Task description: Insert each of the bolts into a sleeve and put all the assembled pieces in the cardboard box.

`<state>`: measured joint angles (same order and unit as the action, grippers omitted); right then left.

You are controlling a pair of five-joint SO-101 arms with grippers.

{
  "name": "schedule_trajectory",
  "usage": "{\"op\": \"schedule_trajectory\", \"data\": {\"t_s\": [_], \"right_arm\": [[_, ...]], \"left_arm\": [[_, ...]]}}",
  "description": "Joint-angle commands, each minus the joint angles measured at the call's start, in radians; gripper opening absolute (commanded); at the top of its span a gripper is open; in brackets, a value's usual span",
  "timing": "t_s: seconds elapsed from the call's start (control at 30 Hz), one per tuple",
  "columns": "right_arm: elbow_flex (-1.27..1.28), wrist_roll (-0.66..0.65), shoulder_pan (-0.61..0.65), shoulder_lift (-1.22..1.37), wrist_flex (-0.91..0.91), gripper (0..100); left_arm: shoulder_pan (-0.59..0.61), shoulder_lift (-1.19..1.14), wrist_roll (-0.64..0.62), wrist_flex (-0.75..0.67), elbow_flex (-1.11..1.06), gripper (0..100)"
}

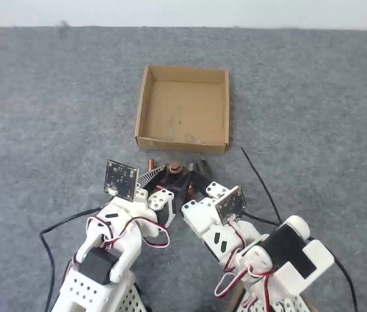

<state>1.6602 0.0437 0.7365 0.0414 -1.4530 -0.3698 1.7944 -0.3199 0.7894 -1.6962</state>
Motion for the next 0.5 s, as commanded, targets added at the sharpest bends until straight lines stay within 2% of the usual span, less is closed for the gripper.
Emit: {"op": "schedule_trajectory", "data": {"t_s": [0.0, 0.13, 0.23, 0.47], "right_arm": [[0.02, -0.002, -0.012, -0.039, -0.024, 0.6], [0.017, -0.002, -0.012, -0.036, -0.022, 0.6], [0.015, -0.002, -0.013, -0.035, -0.022, 0.6], [0.014, -0.002, -0.013, -0.033, -0.021, 0.6]], "left_arm": [[-0.002, 0.023, -0.012, 0.0, 0.018, 18], [0.002, 0.023, -0.101, 0.003, 0.068, 18], [0.058, 0.023, -0.164, 0.005, 0.11, 18], [0.123, 0.023, -0.233, 0.006, 0.143, 18]]}}
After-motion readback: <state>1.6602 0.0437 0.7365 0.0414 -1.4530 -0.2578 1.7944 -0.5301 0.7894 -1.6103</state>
